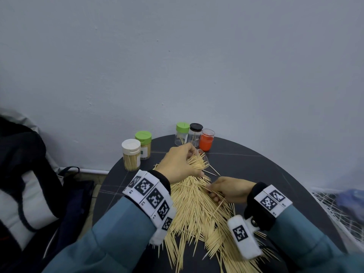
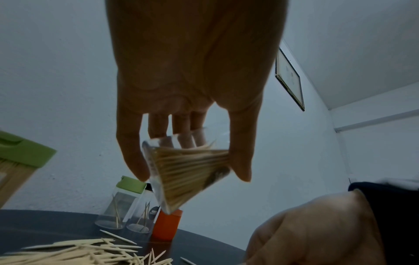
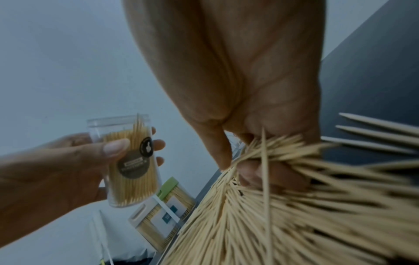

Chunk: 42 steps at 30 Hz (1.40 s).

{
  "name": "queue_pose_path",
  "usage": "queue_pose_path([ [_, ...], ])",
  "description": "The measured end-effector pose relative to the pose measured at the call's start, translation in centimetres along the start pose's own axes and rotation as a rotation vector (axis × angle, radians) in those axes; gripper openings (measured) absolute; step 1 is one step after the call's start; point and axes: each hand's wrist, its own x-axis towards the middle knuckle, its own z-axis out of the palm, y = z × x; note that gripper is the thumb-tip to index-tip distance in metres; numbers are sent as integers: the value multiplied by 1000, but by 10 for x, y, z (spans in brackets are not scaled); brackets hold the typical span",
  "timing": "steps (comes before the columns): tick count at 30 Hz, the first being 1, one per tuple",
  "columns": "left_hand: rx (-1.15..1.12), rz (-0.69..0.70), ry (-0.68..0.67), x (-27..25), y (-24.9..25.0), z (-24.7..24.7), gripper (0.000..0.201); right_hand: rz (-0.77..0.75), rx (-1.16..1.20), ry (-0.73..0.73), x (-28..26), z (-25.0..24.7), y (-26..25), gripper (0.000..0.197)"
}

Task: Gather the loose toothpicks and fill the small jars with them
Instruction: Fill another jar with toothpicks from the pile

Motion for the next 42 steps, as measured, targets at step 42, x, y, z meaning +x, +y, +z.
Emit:
queue_pose_path([
  [42, -263, -29, -66, 7, -2, 8, 44, -865, 719, 492, -15, 44, -36, 29],
])
